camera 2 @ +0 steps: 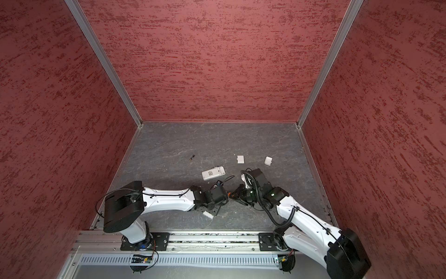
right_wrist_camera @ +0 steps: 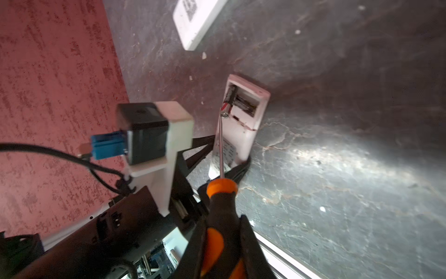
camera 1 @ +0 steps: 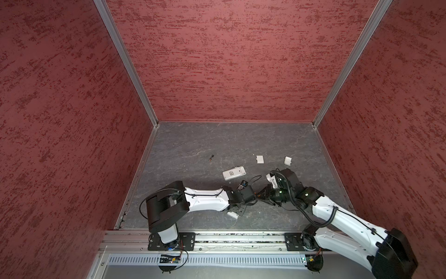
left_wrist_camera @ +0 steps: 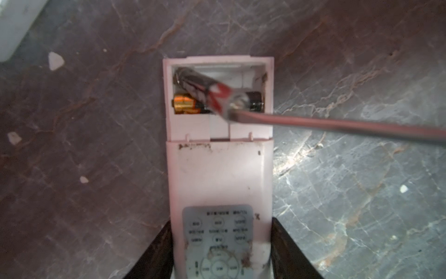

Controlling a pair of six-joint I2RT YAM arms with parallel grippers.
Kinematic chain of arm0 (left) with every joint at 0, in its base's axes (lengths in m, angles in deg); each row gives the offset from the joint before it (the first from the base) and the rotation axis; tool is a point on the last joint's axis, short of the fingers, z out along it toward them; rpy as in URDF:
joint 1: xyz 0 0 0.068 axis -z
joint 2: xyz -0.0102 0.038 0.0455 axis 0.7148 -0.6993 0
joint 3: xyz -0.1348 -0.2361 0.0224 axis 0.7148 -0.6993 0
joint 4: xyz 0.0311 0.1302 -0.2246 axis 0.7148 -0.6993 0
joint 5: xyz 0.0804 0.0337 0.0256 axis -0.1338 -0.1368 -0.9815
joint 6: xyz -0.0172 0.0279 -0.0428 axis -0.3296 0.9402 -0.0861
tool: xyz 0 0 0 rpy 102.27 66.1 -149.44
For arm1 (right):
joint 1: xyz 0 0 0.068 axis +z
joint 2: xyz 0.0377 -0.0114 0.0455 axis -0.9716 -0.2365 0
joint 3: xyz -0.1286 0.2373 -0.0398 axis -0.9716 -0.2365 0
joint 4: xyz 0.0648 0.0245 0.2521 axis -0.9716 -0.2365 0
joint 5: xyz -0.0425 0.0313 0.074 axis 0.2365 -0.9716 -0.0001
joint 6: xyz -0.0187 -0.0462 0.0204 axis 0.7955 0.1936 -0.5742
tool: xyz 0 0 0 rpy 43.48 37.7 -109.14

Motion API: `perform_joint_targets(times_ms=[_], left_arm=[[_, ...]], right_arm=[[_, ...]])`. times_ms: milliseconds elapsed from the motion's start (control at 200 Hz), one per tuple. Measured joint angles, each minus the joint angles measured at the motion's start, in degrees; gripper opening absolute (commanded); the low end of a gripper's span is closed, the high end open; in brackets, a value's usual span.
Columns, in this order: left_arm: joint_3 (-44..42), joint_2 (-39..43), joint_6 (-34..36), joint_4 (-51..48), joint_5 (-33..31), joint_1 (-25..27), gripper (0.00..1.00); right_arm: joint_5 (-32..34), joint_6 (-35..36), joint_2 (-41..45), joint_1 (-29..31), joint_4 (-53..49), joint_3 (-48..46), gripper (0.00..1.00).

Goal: Unload the batteries from the remote control
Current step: 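Pry the red-ended battery up out of the remote with the screwdriver tip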

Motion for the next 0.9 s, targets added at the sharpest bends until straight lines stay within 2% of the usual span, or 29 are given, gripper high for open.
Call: perform_joint_targets(times_ms=[391,626,897], left_arm=[[0.00,-0.02,0.15,0.04,-0.15,0.09,0.40],[-0.07,0.00,0.13,0.09,-0.22,0.13,0.55],[-0.09,0.02,0.17,0.22,-0.17,0.52,0.68]], right_arm=[[0.26,0.61,-1.05,-0.07,1.77,0.66,0.00],[1.14,0.87,-0.83,-0.07,1.81,0.66,0.00],[1.99,0.87,0.26,-0.07,2.80,0.66,0.00]])
